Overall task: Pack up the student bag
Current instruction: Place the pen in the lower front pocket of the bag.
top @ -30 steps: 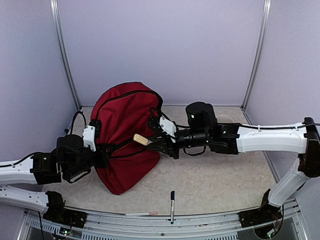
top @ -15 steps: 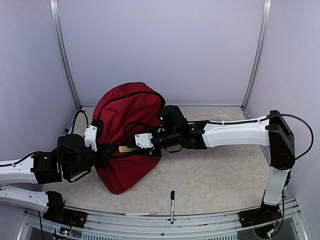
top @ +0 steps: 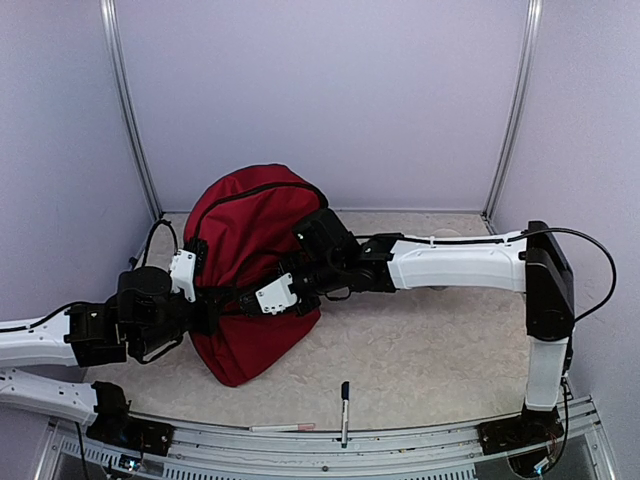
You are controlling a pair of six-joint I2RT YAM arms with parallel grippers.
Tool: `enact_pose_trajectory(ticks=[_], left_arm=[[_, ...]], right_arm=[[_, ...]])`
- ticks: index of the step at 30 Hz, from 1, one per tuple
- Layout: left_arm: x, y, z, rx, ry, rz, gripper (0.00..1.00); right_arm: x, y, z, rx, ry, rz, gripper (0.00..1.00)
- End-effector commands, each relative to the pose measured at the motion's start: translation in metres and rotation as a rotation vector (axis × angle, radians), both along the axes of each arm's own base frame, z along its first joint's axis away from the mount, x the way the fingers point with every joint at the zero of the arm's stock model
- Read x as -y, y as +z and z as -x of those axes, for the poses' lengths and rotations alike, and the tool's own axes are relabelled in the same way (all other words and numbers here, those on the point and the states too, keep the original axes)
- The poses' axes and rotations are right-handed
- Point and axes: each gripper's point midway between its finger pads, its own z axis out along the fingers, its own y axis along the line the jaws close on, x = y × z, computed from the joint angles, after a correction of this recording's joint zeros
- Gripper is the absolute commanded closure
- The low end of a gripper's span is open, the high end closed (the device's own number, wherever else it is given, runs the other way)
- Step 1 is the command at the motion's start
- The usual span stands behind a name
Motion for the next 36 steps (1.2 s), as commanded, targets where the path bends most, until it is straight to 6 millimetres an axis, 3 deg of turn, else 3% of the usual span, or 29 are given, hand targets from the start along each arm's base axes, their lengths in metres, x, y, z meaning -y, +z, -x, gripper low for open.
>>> enact_pose_trajectory(ticks=[1, 4, 6, 14, 22, 30, 34, 36], left_arm=[[0.026, 0.048, 0.008, 0.066, -0.109, 0.139, 0.92], [0.027, 0.048, 0.009, 0.065, -0.113, 0.140, 0.92], [0.027, 0.047, 0.009, 0.064, -0.112, 0.138, 0.92], [0.027, 0.046, 0.009, 0.060, -0.116, 0.136, 0.92], [0.026, 0.047, 0.010, 0.061, -0.117, 0.140, 0.91], [0.027, 0.048, 0.011, 0.057, -0.120, 0.147, 0.91], [0.022, 0.052, 0.010, 0.061, -0.099, 0.169, 0.91], [0.017, 0.050, 0.009, 0.061, -0.075, 0.174, 0.91]], right_arm=[[0.026, -0.053, -0.023, 0.122, -0.085, 0.250, 0.88], [0.030, -0.057, -0.022, 0.146, -0.091, 0.285, 0.79], [0.028, -0.051, -0.020, 0.129, -0.096, 0.261, 0.65], [0.014, 0.001, 0.007, 0.071, -0.060, 0.102, 0.46], [0.025, 0.054, 0.023, 0.044, -0.043, -0.017, 0.42], [0.036, 0.072, 0.020, -0.004, -0.093, -0.068, 0.40], [0.034, 0.121, 0.013, -0.187, -0.262, -0.276, 0.43], [0.045, 0.146, 0.002, -0.303, -0.426, -0.399, 0.44]])
